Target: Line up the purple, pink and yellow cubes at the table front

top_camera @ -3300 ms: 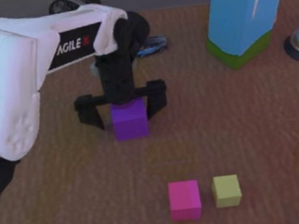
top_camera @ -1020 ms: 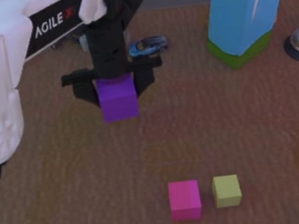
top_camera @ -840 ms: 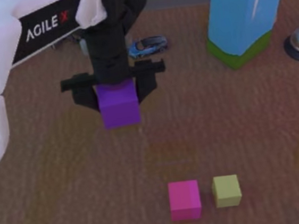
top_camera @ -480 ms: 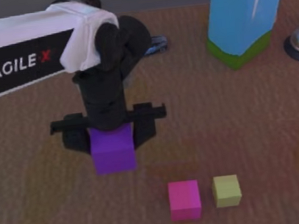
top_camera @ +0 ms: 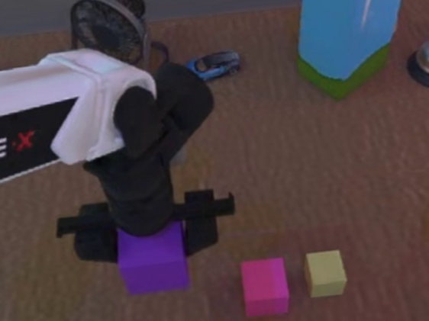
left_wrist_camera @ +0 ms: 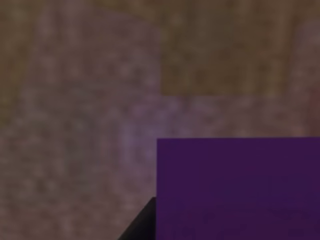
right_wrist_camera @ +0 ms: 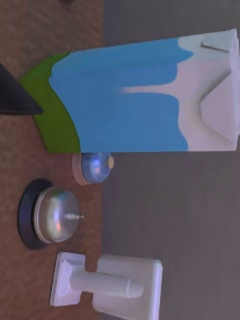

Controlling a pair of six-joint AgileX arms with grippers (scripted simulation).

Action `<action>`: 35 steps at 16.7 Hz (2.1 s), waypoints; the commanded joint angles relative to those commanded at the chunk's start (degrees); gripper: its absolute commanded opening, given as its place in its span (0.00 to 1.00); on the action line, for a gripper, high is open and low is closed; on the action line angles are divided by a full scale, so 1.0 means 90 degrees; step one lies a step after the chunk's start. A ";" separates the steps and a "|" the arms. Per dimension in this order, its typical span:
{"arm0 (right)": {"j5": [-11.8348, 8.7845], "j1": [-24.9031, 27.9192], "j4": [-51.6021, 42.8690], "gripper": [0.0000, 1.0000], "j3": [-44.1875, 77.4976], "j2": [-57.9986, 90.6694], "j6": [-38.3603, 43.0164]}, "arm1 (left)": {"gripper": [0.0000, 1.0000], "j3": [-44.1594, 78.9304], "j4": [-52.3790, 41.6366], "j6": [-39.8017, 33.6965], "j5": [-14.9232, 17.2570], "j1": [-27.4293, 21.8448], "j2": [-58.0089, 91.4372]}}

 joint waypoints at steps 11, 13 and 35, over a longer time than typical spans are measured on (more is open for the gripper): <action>0.0000 0.0000 0.0000 1.00 0.0000 0.0000 0.0000 | 0.00 -0.0998 0.1641 -0.0020 0.0000 -0.0024 0.0615; 0.0000 0.0000 0.0000 1.00 0.0000 0.0000 0.0000 | 0.00 -0.1090 0.1769 -0.0025 0.0002 -0.0035 0.0679; 0.0000 0.0000 0.0000 1.00 0.0000 0.0000 0.0000 | 1.00 -0.1090 0.1769 -0.0025 0.0002 -0.0035 0.0679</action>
